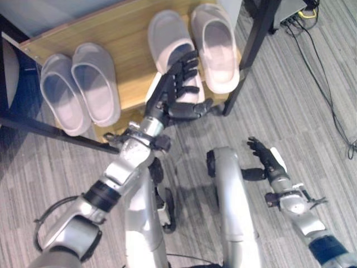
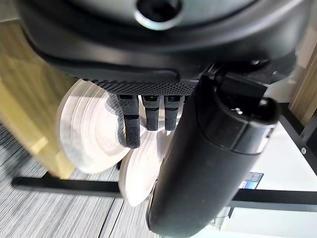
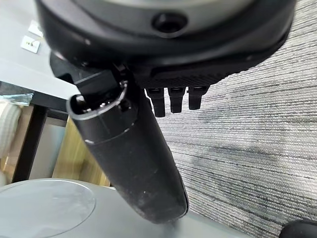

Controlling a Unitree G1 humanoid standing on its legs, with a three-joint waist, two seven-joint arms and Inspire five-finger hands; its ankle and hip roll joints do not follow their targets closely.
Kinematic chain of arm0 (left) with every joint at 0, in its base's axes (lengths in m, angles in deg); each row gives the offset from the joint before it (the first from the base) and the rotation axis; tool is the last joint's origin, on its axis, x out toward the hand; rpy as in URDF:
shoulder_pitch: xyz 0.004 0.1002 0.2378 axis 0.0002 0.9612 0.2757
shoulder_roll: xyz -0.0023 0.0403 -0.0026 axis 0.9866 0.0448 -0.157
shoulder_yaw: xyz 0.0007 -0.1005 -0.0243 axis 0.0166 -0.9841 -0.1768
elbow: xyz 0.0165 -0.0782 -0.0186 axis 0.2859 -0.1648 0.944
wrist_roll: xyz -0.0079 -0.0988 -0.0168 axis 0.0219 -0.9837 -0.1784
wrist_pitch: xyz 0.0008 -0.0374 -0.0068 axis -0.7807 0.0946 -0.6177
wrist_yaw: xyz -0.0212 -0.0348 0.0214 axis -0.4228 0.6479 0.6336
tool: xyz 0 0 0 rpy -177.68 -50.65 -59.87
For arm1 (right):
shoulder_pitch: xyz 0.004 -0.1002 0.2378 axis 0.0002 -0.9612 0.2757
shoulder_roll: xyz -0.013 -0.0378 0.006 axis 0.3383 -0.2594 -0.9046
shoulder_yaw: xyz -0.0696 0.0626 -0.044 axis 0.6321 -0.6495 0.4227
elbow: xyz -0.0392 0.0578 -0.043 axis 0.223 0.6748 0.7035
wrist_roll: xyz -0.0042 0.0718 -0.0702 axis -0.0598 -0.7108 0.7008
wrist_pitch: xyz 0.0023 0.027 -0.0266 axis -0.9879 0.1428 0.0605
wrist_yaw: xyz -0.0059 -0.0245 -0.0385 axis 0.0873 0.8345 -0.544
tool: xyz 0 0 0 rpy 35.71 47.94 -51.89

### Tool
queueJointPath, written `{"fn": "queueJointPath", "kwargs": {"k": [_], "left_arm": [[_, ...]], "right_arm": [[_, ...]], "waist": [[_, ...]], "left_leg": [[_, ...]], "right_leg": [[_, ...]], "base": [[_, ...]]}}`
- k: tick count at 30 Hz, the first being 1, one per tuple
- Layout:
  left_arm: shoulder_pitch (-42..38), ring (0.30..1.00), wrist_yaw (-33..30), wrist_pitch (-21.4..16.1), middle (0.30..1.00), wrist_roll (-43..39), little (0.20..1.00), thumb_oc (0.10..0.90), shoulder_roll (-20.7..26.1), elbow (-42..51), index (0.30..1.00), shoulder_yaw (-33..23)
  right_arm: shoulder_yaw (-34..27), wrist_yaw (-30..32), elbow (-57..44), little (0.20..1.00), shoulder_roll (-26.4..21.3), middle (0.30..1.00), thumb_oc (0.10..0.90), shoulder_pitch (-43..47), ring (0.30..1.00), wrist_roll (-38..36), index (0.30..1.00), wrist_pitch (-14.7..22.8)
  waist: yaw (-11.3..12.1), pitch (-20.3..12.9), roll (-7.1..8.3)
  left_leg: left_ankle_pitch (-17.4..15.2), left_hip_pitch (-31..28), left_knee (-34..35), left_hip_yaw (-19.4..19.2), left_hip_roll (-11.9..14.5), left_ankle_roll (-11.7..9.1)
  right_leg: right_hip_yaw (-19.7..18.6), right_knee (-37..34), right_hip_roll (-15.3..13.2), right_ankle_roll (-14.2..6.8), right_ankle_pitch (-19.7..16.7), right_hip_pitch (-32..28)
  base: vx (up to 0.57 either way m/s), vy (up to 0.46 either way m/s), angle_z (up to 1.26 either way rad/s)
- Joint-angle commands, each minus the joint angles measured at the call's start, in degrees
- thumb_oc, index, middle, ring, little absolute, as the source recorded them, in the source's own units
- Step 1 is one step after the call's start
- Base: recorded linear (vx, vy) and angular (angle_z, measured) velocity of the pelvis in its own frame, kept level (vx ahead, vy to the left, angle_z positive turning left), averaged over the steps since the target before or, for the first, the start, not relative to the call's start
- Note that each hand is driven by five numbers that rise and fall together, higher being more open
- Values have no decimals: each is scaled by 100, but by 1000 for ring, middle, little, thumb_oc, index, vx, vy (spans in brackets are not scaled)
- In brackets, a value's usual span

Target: Arrange the slippers neatly on the shoe rack.

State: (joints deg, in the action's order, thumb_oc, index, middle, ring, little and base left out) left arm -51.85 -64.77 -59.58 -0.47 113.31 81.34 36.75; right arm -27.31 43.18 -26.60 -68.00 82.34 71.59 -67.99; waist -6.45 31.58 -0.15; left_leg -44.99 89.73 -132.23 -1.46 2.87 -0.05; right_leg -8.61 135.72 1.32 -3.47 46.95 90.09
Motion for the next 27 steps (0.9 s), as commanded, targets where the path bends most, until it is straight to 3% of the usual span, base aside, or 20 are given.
{"fn": "queueJointPath", "kwargs": {"k": [1,16,27], "left_arm": [[-950,900,-256,-595,900,263,900,800,-444,11,900,-147],[-1767,900,-605,-686,900,416,900,800,-683,-593,900,-47],[-1503,900,-600,-950,900,213,900,800,-544,640,900,-388]], "right_arm": [[-127,185,-444,900,-103,900,800,554,900,-133,900,478],[199,229,-111,900,21,900,800,948,900,-173,900,480],[54,254,-376,900,4,900,800,657,900,12,900,426]], "waist": [[35,-179,-21],[15,-179,72],[84,-179,-6]], "left_leg": [[-216,23,-49,134,-487,188],[-197,23,-98,112,-496,178],[-199,23,-157,141,-494,126]], "right_leg": [[-160,-107,-386,483,-308,-14],[-208,-88,-382,446,-349,-14],[-155,-16,-336,458,-382,-14]], "base": [[9,36,0],[1,10,0],[0,0,0]]}}
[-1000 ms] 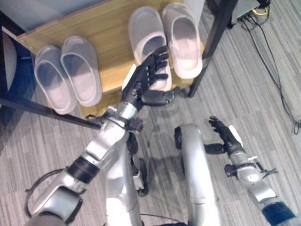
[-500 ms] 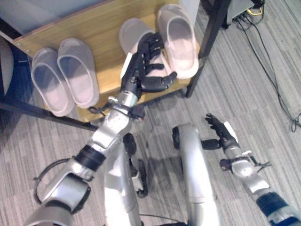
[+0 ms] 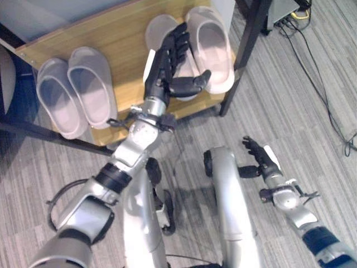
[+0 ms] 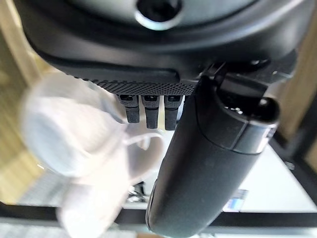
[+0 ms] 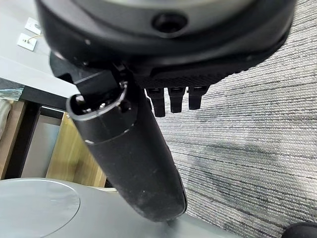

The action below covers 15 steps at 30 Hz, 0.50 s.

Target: Arrange the slippers neatly on the shoe rack.

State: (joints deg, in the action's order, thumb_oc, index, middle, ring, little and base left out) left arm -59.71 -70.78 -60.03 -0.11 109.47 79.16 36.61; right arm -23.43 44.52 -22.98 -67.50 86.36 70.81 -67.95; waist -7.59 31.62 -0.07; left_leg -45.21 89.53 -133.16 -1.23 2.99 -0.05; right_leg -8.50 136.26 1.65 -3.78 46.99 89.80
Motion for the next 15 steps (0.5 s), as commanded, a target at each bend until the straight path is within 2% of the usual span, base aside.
{"fn": "queueJointPath", "kwargs": {"k": [1,8,15], "left_arm": [[-675,900,12,-912,900,201,900,800,-132,999,900,-402],[-192,900,68,-1010,900,272,900,800,135,1983,900,-764],[240,900,-110,-1031,900,558,900,800,303,2134,900,-1133]], "right_arm": [[-347,114,-772,900,-55,900,800,218,900,118,900,411],[-503,62,-1003,900,-15,900,800,-78,900,298,900,364],[-600,119,-1054,900,21,900,800,-199,900,376,900,365]], "waist": [[203,-183,-18],[273,-183,-38],[349,-183,-72]], "left_leg": [[-178,43,-61,117,-508,125],[-188,43,-58,144,-532,98],[-189,43,-62,192,-534,80]], "right_leg": [[-156,-67,-372,493,-384,16],[-134,-23,-367,528,-377,16],[-84,-24,-399,548,-382,16]], "base": [[0,0,0],[0,0,0],[0,0,0]]}}
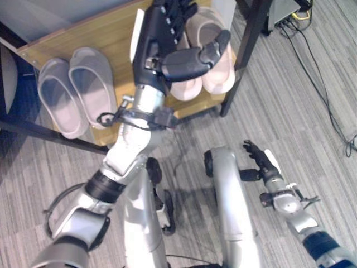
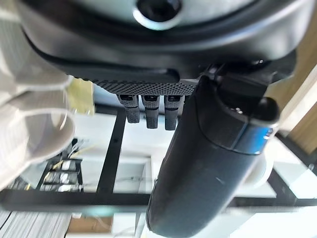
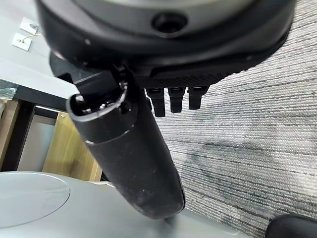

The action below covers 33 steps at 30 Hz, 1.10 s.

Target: Arrange the slippers neatly on the shoe rack.

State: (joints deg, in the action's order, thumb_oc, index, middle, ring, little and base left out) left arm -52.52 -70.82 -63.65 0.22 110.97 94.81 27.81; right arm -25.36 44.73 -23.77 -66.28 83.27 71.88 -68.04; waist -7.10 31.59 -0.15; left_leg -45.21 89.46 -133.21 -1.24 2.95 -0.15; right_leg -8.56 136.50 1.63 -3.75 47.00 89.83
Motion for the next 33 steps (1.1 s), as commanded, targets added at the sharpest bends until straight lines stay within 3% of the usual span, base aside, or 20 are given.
{"fn": "queueJointPath", "kwargs": {"k": [1,14,33], "left_arm": [[-467,900,-113,-667,900,535,900,800,153,579,900,-260],[399,900,-516,-598,900,1011,900,800,253,176,900,-816],[628,900,-431,-403,900,841,900,800,-183,-604,900,-452]], "right_arm": [[-401,100,-976,900,-103,900,800,110,900,271,900,375],[-454,247,-932,900,37,900,800,-79,900,390,900,398],[-290,372,-626,900,129,900,800,64,900,419,900,339]], "waist": [[295,-180,-67],[412,-180,-132],[437,-180,-161]], "left_leg": [[-190,49,-59,196,-529,89],[-196,49,-80,257,-540,85],[-218,49,-82,246,-568,114]], "right_leg": [[-75,-47,-396,546,-386,12],[-64,-69,-412,553,-403,12],[-101,-94,-441,560,-396,12]], "base": [[0,0,0],[0,0,0],[0,0,0]]}}
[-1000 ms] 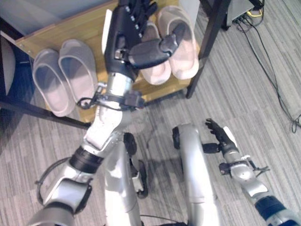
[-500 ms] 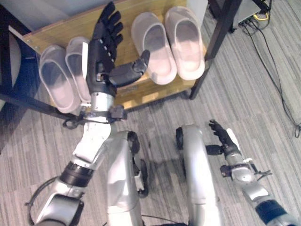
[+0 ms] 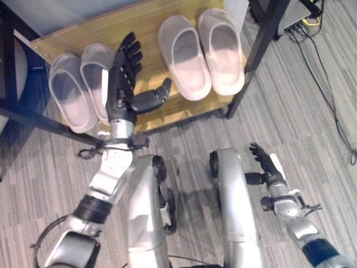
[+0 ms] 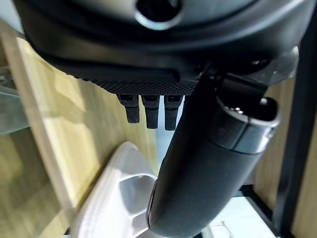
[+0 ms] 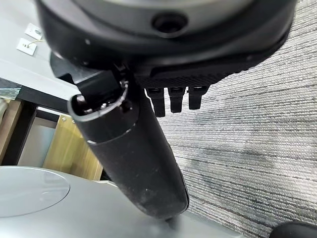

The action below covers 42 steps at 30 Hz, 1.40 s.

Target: Arrange the slippers neatly on the shoe rack.

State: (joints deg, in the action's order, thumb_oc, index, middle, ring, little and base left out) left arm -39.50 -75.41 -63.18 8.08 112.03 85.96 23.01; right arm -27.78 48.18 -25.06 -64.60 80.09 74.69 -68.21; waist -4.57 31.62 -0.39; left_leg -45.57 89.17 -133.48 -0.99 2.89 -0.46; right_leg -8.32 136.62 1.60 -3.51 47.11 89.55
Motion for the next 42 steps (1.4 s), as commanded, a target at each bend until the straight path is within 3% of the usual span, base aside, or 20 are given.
{"fn": "queueJointPath", "kwargs": {"k": [1,12,25,32,42], "left_arm": [[-714,900,30,-454,900,54,900,800,-285,275,900,20],[-1082,900,293,-250,900,132,900,800,-528,-61,900,690],[-1516,900,304,-229,900,168,900,800,-772,-274,900,1030],[-1487,900,230,-247,900,312,900,800,-628,-338,900,926],[-1271,900,52,-556,900,205,900,800,23,495,900,109]], "right_arm": [[-60,28,-494,900,-43,900,800,418,900,138,900,359],[175,-8,-288,900,26,900,800,649,900,124,900,330],[383,-24,-90,900,69,900,800,887,900,56,900,333],[378,-15,-71,900,76,900,800,835,900,84,900,341],[179,-8,-343,900,22,900,800,619,900,289,900,370]], "waist": [[188,-183,-133],[93,-183,-83],[42,-183,-43],[67,-183,-72],[186,-183,-102]], "left_leg": [[-206,78,-31,211,-575,154],[-190,78,-28,126,-562,177],[-184,78,-59,78,-554,169],[-143,78,-74,105,-544,141],[-127,78,-44,145,-576,92]], "right_leg": [[-139,-131,-436,535,-377,41],[-198,-143,-447,531,-365,41],[-209,-130,-458,522,-376,41],[-186,-108,-456,528,-409,41],[-146,-86,-404,567,-466,41]], "base": [[0,0,0],[0,0,0],[0,0,0],[0,0,0],[-2,-10,0]]}}
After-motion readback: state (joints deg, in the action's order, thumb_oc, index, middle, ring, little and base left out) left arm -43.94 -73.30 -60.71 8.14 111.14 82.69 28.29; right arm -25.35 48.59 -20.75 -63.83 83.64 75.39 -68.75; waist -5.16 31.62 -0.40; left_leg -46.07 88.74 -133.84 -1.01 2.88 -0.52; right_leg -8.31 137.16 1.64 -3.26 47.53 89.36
